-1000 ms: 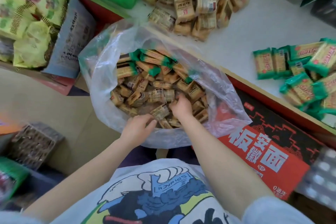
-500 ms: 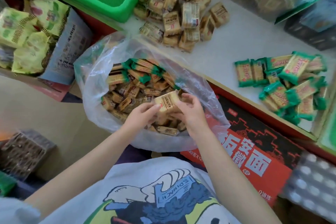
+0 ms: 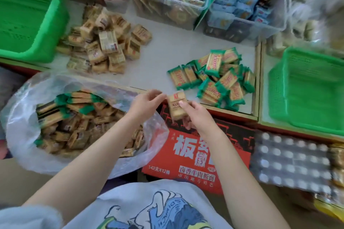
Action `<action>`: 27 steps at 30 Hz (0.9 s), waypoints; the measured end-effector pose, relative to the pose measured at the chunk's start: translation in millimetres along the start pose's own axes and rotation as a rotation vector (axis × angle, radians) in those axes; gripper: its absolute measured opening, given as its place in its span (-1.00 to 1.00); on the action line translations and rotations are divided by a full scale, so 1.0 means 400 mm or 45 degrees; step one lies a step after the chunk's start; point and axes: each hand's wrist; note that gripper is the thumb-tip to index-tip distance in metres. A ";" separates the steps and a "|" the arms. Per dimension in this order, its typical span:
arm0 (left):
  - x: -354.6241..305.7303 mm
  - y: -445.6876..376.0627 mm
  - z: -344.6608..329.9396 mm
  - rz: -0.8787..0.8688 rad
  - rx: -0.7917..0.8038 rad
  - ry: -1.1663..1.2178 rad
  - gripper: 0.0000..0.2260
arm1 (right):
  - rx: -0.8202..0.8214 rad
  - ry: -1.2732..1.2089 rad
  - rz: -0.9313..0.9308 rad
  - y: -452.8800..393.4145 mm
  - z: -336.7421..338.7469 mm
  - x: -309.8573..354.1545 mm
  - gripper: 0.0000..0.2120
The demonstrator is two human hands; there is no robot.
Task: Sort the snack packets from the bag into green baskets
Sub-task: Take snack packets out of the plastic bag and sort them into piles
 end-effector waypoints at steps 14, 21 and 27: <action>0.152 -0.113 0.119 0.144 -0.178 -0.921 -0.30 | 0.092 0.153 -0.014 -0.381 -0.114 0.212 -0.68; 0.180 -0.103 0.124 0.099 -0.151 -0.894 -0.26 | 0.007 0.184 0.030 -0.445 -0.180 0.227 -0.70; 0.183 -0.105 0.135 0.085 -0.103 -0.871 -0.26 | 0.234 -0.108 0.065 -0.438 -0.262 0.257 -0.51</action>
Point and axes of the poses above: each hand's wrist, its own y-axis away from the middle knuckle, its own z-axis out of the back of the hand, x = y × z, and after that the axes turned 15 degrees about y, right-handed
